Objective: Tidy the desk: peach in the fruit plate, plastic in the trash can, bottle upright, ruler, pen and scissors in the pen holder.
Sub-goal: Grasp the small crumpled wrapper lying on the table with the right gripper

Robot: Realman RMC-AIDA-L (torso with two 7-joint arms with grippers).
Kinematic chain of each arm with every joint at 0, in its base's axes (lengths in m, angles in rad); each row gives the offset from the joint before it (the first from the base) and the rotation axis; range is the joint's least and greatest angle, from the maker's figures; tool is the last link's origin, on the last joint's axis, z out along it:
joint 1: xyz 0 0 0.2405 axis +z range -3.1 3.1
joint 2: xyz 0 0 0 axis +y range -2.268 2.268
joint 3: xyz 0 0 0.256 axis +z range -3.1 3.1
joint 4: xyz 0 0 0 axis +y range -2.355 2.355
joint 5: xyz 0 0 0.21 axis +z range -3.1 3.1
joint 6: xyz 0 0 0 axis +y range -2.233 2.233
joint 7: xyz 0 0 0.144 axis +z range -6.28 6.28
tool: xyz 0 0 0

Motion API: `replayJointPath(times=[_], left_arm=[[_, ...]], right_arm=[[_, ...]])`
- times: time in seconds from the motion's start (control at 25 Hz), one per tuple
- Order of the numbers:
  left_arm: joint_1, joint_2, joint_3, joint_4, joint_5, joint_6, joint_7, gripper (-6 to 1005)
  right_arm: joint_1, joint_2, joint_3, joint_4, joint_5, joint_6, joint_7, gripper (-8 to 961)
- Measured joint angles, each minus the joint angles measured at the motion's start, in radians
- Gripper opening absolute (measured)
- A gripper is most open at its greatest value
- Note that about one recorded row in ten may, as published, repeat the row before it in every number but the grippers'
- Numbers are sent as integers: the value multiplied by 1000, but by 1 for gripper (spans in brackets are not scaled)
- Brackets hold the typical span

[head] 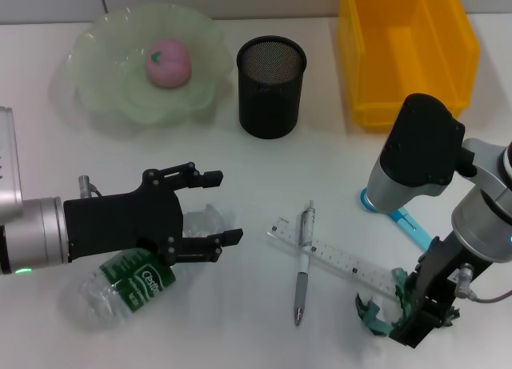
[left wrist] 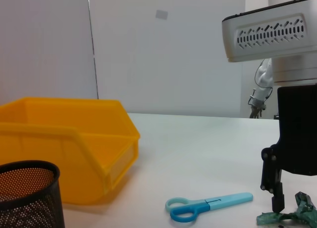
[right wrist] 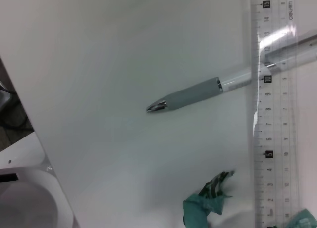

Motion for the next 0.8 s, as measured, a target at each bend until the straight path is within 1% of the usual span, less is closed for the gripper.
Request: replayJointPath(times=[0.16, 0.36, 0.44, 0.68, 0.8], left_arm=[[0, 0, 0, 0, 0, 0, 1, 797], [0, 0, 0, 0, 0, 0, 3, 795], [0, 0, 0, 0, 0, 0, 7, 794], [0, -1, -4, -16, -1, 0, 15, 792], [-1, -2, -5, -18, -1, 0, 19, 790]], right_arm=[[2, -2, 0, 12, -2, 5, 0, 811], [13, -3, -9, 64, -8, 12, 2, 811], [12, -3, -15, 69, -17, 17, 3, 633], [12, -2, -32, 79, -34, 17, 5, 395], [7, -2, -46, 69, -69, 18, 9, 256]])
